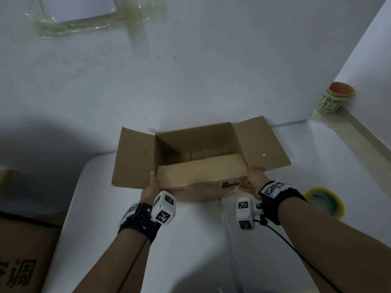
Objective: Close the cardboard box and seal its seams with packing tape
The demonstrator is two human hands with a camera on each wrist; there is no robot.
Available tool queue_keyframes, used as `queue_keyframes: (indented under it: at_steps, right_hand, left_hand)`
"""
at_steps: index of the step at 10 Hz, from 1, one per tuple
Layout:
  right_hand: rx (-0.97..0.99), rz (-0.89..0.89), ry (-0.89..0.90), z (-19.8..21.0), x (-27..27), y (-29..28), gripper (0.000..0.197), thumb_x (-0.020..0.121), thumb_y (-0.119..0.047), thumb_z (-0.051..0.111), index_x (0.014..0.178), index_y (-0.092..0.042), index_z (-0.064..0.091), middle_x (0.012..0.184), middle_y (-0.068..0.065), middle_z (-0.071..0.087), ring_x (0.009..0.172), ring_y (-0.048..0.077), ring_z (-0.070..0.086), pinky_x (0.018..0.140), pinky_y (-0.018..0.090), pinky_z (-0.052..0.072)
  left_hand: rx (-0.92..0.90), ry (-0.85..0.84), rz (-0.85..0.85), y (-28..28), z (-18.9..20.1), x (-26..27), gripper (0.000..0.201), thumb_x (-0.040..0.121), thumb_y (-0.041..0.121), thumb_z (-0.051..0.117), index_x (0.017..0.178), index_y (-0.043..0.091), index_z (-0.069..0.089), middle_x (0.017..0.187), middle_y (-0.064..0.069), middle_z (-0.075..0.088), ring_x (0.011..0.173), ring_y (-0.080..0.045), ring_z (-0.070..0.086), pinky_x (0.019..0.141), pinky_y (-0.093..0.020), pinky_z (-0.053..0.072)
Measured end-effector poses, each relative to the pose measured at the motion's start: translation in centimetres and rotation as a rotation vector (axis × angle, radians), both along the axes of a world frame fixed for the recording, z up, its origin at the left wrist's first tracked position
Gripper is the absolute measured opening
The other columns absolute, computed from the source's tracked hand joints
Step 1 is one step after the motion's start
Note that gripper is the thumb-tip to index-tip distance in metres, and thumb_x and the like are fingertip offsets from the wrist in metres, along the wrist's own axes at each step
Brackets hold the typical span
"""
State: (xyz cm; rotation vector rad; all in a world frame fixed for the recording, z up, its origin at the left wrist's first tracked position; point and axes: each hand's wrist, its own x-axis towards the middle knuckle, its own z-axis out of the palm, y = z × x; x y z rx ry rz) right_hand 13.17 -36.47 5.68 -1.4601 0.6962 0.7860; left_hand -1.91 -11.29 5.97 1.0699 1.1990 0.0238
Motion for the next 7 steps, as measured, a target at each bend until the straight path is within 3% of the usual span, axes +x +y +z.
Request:
queue_keyframes:
  at_steps: [1, 2, 3, 4, 5, 6, 7]
  right_hand:
    - [-0.068, 0.115, 0.002, 0.2, 0.2, 0.7, 0.044, 0.102, -0.042, 0.03, 0.117, -0.007, 0.053, 0.091, 0.014, 0.058, 0.082, 0.028, 0.057, 0.086, 0.041, 0.052]
    - [-0.218, 0.294, -0.052, 0.0, 1.2, 0.8, 0.059, 0.102, -0.047, 0.022, 0.125, -0.001, 0.053, 0.115, 0.016, 0.059, 0.108, 0.033, 0.058, 0.098, 0.041, 0.047]
    - [-0.295, 0.434, -0.094, 0.8, 1.2, 0.2, 0.051, 0.103, -0.045, 0.021, 0.109, -0.005, 0.052, 0.097, 0.015, 0.057, 0.083, 0.028, 0.056, 0.07, 0.031, 0.047]
    - [-0.311, 0.575, -0.147, 1.6, 1.2, -0.8, 0.045, 0.104, -0.033, 0.03, 0.135, -0.004, 0.045, 0.128, 0.018, 0.055, 0.068, 0.017, 0.049, 0.058, 0.024, 0.043]
    - [-0.291, 0.729, -0.042, 4.1, 0.5, -0.1, 0.076, 0.101, -0.054, 0.016, 0.128, 0.008, 0.051, 0.123, 0.021, 0.063, 0.067, 0.023, 0.055, 0.055, 0.028, 0.044]
    - [-0.201, 0.808, 0.065, 5.7, 0.5, 1.7, 0.101, 0.092, -0.07, 0.007, 0.113, 0.014, 0.061, 0.091, 0.022, 0.073, 0.089, 0.032, 0.066, 0.074, 0.037, 0.054]
    - [-0.221, 0.78, -0.046, 5.3, 0.4, 3.3, 0.091, 0.093, -0.069, 0.013, 0.107, 0.006, 0.064, 0.086, 0.02, 0.073, 0.09, 0.031, 0.068, 0.067, 0.032, 0.054]
  left_hand:
    - [-0.09, -0.073, 0.04, 0.2, 0.2, 1.2, 0.083, 0.087, 0.068, 0.044, 0.142, 0.006, 0.039, 0.147, -0.018, 0.042, 0.132, -0.038, 0.045, 0.106, -0.052, 0.042]
    - [-0.08, -0.086, 0.079, 0.3, -0.3, 1.5, 0.08, 0.087, 0.068, 0.045, 0.138, 0.006, 0.042, 0.143, -0.018, 0.045, 0.128, -0.038, 0.048, 0.106, -0.054, 0.04]
    - [-0.069, -0.06, 0.086, 2.0, -2.8, 1.3, 0.081, 0.076, 0.075, 0.054, 0.124, 0.01, 0.046, 0.12, -0.015, 0.055, 0.105, -0.035, 0.056, 0.101, -0.059, 0.043]
    - [-0.091, -0.01, 0.031, 1.7, -1.6, 0.9, 0.076, 0.075, 0.074, 0.053, 0.112, 0.007, 0.048, 0.101, -0.014, 0.06, 0.09, -0.031, 0.06, 0.09, -0.044, 0.051]
    - [-0.098, -0.001, -0.095, 1.2, 0.1, 0.1, 0.034, 0.098, 0.037, 0.043, 0.074, 0.014, 0.042, 0.052, 0.001, 0.054, 0.058, -0.015, 0.048, 0.065, -0.029, 0.043]
    - [-0.069, 0.057, -0.242, 0.9, 1.9, -0.7, 0.032, 0.095, 0.027, 0.048, 0.067, 0.017, 0.038, 0.049, 0.0, 0.041, 0.053, -0.017, 0.041, 0.062, -0.031, 0.04]
    - [-0.122, 0.069, -0.364, 0.7, 2.1, -1.2, 0.018, 0.094, 0.019, 0.058, 0.082, 0.004, 0.056, 0.075, -0.013, 0.054, 0.07, -0.028, 0.058, 0.076, -0.037, 0.054]
